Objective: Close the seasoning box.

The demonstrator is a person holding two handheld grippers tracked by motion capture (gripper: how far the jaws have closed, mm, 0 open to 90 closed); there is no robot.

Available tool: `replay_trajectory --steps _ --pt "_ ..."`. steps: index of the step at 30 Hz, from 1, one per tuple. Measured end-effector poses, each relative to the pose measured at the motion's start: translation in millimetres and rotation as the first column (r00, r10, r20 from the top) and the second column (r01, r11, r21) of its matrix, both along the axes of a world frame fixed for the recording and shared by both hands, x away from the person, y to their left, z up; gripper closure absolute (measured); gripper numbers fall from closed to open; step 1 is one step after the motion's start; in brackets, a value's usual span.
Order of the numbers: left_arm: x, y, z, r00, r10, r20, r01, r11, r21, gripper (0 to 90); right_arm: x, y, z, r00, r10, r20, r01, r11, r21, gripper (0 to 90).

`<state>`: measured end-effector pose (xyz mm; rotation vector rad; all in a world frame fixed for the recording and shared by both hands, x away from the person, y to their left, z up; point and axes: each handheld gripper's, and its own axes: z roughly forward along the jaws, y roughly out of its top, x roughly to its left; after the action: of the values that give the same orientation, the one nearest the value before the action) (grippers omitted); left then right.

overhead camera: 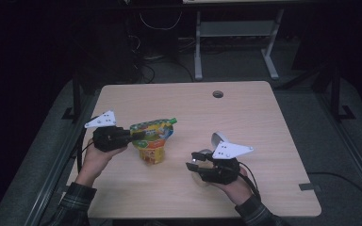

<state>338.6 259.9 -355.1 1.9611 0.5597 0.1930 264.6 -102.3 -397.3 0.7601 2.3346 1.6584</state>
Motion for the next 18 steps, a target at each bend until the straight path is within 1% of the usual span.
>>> replay_trajectory --steps 2,4,5,6,7,9,11,13,14,16,18 --pt "-3.4 1.6 -1.7 1.0 0.0 -0.008 0.001 0.9998 0.02 85.3 -0.3 -0.8 -0.2 1.0 0.0 -0.002 0.0 1.0 -0.001 56.4" --pt "-6.7 4.9 -3.2 0.9999 0.012 -0.005 -0.012 0.9998 0.017 85.0 -0.4 -1.7 -0.4 1.0 -0.003 0.0 0.003 1.0 -0.003 56.3" --pt "-7.6 5.7 -3.7 0.9999 0.013 -0.01 -0.013 0.9998 0.012 85.0 -0.2 -2.1 -0.6 1.0 -0.003 0.001 0.003 1.0 -0.005 56.2" --pt "-8.1 7.7 -3.9 0.9999 0.014 -0.007 -0.014 0.9997 0.02 85.0 -0.2 -2.2 -0.8 1.0 -0.002 0.003 0.002 1.0 -0.007 56.2" --pt "-9.1 9.5 -4.4 0.9998 0.019 -0.011 -0.019 0.9997 0.018 84.9 -0.2 -2.3 -0.9 1.0 -0.002 0.005 0.002 1.0 -0.009 56.1" --pt "-10.8 13.1 -4.4 0.9997 0.017 -0.018 -0.017 0.9998 0.01 82.3 -0.2 -3.0 -1.0 1.0 -0.002 0.002 0.002 1.0 -0.012 56.0" --pt "-12.9 15.1 -4.9 0.9996 0.018 -0.021 -0.017 0.9998 0.013 77.5 -0.5 -4.9 -0.8 1.0 -0.004 0.0 0.004 1.0 -0.014 55.8" --pt "-14.0 15.2 -5.8 0.9997 0.008 -0.024 -0.008 0.9997 0.024 74.3 -0.5 -6.5 -0.9 1.0 -0.008 -0.001 0.008 1.0 -0.011 55.5" --pt "-15.3 14.7 -7.2 0.9996 0.013 -0.025 -0.012 0.9995 0.027 72.3 -0.4 -7.0 -1.1 0.9999 -0.009 -0.004 0.009 1.0 -0.01 55.4" --pt "-16.3 15.7 -7.8 0.9994 0.013 -0.032 -0.012 0.9994 0.032 61.2 -1.0 -8.7 -1.1 0.9999 -0.013 -0.008 0.013 1.0 -0.009 55.1" --pt "-19.3 17.8 -8.7 0.9994 0.021 -0.028 -0.02 0.999 0.04 53.2 -2.0 -10.8 -0.2 0.9999 -0.012 -0.004 0.012 1.0 -0.012 55.7"
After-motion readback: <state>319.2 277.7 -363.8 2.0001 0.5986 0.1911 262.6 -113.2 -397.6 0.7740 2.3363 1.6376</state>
